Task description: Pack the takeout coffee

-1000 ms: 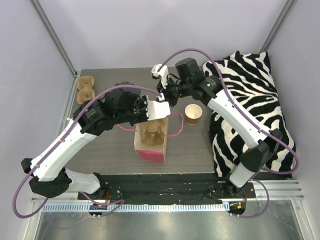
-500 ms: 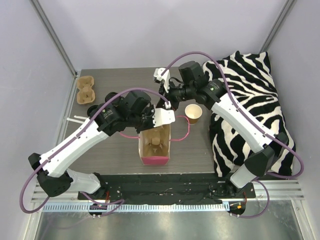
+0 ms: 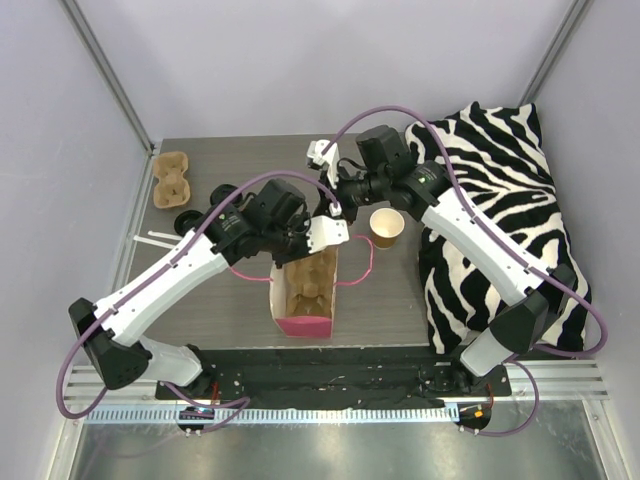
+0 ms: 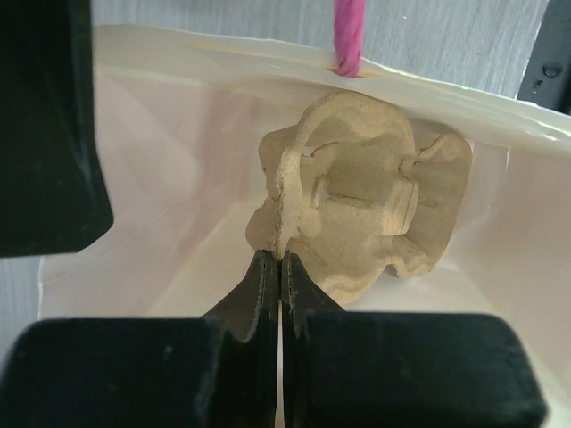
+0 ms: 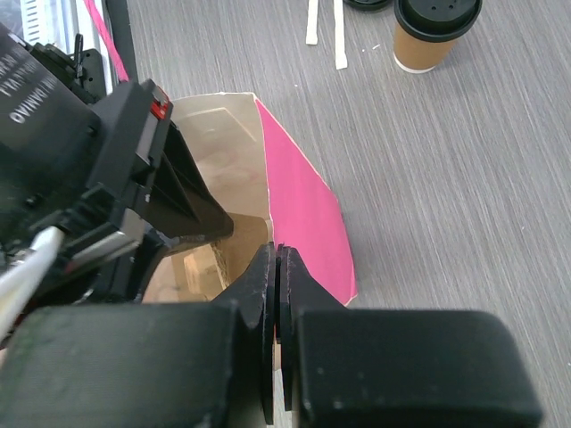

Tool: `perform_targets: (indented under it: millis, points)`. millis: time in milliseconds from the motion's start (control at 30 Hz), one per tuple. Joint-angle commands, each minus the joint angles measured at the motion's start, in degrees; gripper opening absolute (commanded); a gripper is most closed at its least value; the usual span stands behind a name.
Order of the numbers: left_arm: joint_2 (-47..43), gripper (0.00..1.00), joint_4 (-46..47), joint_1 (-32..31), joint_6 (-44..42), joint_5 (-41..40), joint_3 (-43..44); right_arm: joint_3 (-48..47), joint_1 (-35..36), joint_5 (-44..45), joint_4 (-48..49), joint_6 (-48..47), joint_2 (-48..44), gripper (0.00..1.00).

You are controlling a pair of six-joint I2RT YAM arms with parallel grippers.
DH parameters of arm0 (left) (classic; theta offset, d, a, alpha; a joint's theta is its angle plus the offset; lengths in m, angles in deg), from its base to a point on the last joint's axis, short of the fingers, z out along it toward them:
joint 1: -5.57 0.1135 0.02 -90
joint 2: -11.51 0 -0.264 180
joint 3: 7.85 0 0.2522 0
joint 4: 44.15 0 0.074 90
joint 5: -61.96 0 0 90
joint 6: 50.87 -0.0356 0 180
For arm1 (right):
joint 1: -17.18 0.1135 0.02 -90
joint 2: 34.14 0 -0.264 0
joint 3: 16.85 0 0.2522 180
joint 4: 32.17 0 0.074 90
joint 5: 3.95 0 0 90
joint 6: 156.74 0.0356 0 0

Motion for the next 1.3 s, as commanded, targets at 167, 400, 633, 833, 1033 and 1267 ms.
perform_targets:
  millis: [167,400,633,833,1033,1267]
  points:
    - [2.2,0.0,0.3,3.4,1.9,6.8,0.3,1.0,-0.5,-2.4,3.6,0.0,-3.0,0.01]
    - [3.4,0.0,-0.7,4.3,3.2,8.5,0.1,1.4,-1.0,-2.6,4.3,0.3,-2.7,0.01]
    - [3.9,0.09,-0.1,4.3,3.3,7.4,0.1,1.9,-1.9,-3.6,4.5,0.5,-2.7,0.01]
    - [3.7,0.29,-0.4,4.3,3.0,6.0,2.1,2.0,-2.2,-4.4,4.8,0.5,-2.1,0.01]
    - [3.2,0.39,-0.6,4.2,3.7,5.8,4.5,2.5,-2.2,-4.7,4.9,0.2,-2.0,0.01]
    - [1.1,0.48,-0.7,2.9,4.9,6.5,11.1,3.1,-2.3,-3.9,4.9,-0.3,-1.9,0.01]
